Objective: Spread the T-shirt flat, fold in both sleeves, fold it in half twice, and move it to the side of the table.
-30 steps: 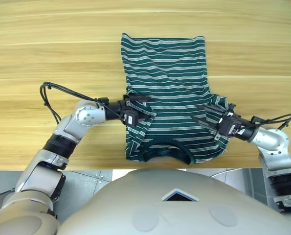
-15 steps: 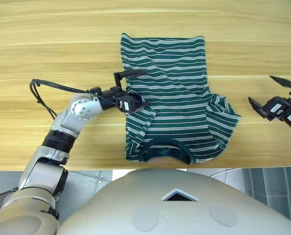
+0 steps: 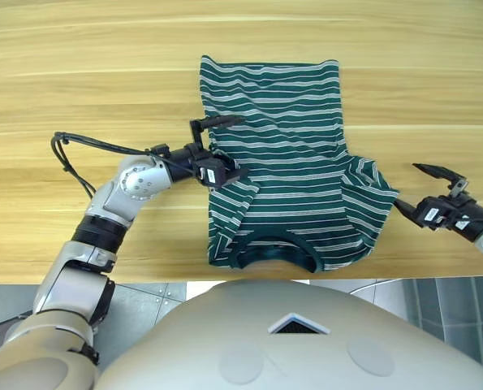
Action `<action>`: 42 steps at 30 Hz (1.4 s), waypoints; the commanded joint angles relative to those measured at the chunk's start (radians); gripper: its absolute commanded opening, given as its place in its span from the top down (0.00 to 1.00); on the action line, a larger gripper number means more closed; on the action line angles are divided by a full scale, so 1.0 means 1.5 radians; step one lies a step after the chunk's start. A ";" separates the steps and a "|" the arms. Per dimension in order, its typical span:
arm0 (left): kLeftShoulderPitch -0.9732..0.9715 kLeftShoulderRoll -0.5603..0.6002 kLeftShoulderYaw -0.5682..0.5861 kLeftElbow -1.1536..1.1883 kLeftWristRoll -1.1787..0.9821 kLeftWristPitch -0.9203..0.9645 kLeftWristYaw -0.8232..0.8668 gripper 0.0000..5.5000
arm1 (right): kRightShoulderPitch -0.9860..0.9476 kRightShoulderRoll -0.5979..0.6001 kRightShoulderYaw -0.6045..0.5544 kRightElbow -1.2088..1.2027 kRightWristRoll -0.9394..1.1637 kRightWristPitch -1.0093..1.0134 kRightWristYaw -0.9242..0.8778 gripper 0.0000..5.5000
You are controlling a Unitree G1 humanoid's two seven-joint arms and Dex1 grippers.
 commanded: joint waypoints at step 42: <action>-0.003 -0.008 -0.007 0.009 0.006 -0.006 -0.004 0.02 | -0.100 0.033 0.155 -0.166 0.070 -0.015 0.101 1.00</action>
